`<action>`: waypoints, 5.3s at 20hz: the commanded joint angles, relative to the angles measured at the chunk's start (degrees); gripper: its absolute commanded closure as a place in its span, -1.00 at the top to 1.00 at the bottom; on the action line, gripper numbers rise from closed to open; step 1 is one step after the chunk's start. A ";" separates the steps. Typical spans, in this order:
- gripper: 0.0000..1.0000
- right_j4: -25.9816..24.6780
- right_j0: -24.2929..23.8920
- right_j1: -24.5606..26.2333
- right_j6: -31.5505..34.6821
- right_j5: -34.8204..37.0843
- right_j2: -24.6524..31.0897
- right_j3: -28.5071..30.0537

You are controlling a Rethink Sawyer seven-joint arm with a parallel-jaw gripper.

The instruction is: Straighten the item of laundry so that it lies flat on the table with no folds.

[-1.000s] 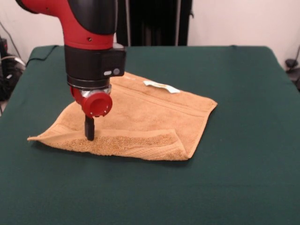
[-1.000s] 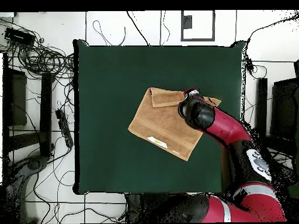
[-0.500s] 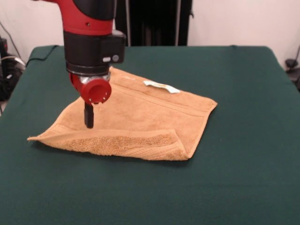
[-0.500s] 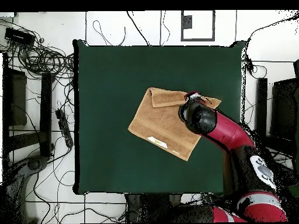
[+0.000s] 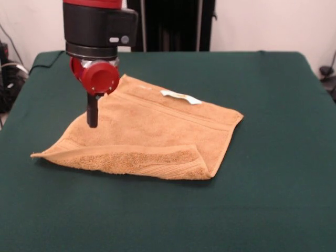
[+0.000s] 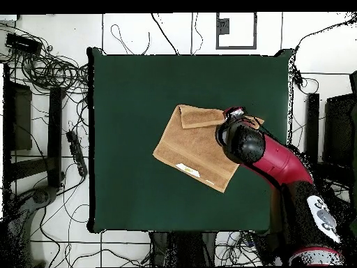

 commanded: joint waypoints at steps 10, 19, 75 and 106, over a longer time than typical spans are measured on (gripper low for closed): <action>-1.00 5.19 3.59 9.73 10.37 -5.59 4.24 -0.65; -1.00 4.65 1.40 9.97 9.07 -6.83 6.04 1.42; -1.00 2.30 -0.63 8.89 8.61 -10.98 6.58 7.58; -1.00 2.53 -1.47 8.96 3.32 -3.78 3.62 -0.52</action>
